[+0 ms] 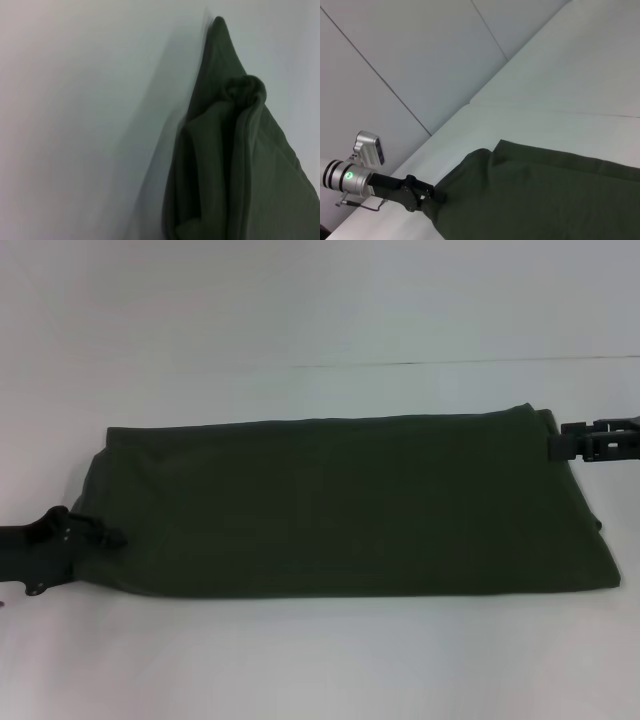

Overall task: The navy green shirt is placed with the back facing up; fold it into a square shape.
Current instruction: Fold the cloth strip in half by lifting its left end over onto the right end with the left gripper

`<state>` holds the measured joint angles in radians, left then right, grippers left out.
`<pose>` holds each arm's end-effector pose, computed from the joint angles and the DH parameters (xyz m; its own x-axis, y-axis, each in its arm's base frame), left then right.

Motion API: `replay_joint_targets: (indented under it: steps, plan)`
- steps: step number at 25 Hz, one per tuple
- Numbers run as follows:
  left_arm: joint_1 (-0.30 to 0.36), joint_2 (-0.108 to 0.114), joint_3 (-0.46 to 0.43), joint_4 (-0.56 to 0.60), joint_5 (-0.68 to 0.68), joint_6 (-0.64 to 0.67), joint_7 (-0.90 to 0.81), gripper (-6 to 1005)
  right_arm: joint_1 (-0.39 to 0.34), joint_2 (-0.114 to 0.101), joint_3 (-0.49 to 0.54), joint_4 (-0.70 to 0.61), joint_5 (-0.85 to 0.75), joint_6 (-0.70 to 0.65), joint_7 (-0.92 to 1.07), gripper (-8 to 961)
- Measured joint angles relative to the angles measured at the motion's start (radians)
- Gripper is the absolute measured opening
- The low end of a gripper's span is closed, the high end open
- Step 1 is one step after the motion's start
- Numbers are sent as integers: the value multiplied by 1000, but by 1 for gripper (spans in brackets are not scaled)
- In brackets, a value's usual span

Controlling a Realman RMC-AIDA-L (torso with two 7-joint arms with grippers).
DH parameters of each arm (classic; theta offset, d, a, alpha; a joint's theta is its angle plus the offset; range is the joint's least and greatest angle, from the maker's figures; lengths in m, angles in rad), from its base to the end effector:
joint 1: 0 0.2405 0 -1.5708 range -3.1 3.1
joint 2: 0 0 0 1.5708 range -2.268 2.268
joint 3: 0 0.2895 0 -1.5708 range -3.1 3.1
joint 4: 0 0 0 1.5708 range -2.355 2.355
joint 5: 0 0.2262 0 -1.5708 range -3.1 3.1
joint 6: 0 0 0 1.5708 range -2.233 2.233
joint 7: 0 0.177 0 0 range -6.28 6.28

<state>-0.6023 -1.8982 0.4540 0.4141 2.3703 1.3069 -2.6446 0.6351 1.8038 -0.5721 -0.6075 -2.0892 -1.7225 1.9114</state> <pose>-0.3844 0.3928 -0.0003 -0.3282 0.8479 0.4164 0.9445 0.2891 0.1558 0.2957 0.4053 0.0793 0.5873 -0.6658 -0.4602 -0.7467 -0.6651 0.0094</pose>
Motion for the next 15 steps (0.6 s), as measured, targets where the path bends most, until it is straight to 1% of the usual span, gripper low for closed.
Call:
replay_joint_targets:
  steps: [5, 10, 15]
  plan:
    - [-7, 2, 3, 1, 2, 1, 0, 363, 1, 1, -1, 0, 0, 8, 1, 867]
    - [-3, 2, 4, 3, -2, 2, 0, 129, 3, 2, -9, 0, -1, 12, 0, 866]
    - [4, 2, 5, 4, -3, 3, 12, 78, 1, 8, -23, 0, -2, 15, -21, 866]
